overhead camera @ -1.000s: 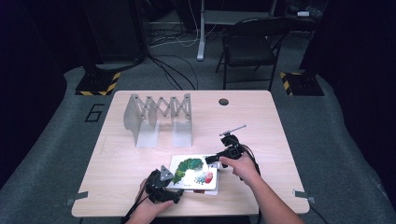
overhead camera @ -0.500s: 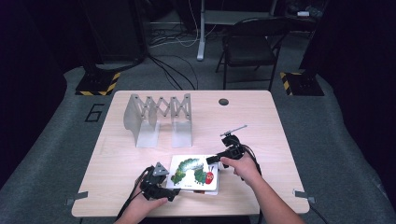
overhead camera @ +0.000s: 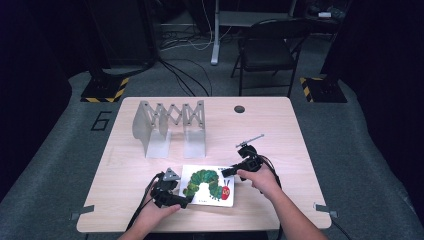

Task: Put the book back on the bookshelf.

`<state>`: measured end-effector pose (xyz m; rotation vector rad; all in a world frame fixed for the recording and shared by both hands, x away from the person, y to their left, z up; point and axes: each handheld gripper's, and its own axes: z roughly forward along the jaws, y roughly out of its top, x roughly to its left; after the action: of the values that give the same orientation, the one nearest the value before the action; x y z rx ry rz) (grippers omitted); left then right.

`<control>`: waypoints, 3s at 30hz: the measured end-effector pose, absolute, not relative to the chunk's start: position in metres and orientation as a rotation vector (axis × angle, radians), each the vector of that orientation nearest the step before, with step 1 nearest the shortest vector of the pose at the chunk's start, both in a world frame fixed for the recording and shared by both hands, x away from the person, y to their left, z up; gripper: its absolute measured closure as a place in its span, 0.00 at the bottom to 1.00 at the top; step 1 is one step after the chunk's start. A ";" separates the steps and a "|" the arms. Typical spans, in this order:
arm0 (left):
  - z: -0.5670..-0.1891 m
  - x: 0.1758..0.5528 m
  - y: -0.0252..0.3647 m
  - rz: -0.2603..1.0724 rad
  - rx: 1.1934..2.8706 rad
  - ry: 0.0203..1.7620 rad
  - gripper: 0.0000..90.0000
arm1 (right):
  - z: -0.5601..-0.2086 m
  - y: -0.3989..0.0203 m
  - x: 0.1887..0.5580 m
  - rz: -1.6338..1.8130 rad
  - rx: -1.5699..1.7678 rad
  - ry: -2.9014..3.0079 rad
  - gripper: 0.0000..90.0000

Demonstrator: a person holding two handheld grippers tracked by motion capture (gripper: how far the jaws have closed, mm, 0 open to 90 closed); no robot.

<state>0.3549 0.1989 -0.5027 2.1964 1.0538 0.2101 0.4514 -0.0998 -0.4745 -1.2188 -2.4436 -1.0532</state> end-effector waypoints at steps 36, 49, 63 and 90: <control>-0.497 0.389 0.195 0.139 2.132 1.095 0.22 | -0.474 -0.098 0.451 -1.061 -1.232 -2.463 0.61; -0.479 0.384 0.186 0.194 2.141 0.992 0.60 | -0.466 -0.093 0.450 -1.161 -1.252 -2.395 0.63; -0.490 0.391 0.208 0.232 2.158 1.157 0.38 | -0.471 -0.090 0.450 -1.093 -1.220 -2.462 0.63; -0.505 0.397 0.218 0.090 2.083 1.179 0.16 | -0.473 -0.091 0.449 -1.039 -1.182 -2.509 0.64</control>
<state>0.3971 0.2184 -0.5048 2.0833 1.1794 0.0900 0.4490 -0.0910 -0.4731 -1.1819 -2.5088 -1.0386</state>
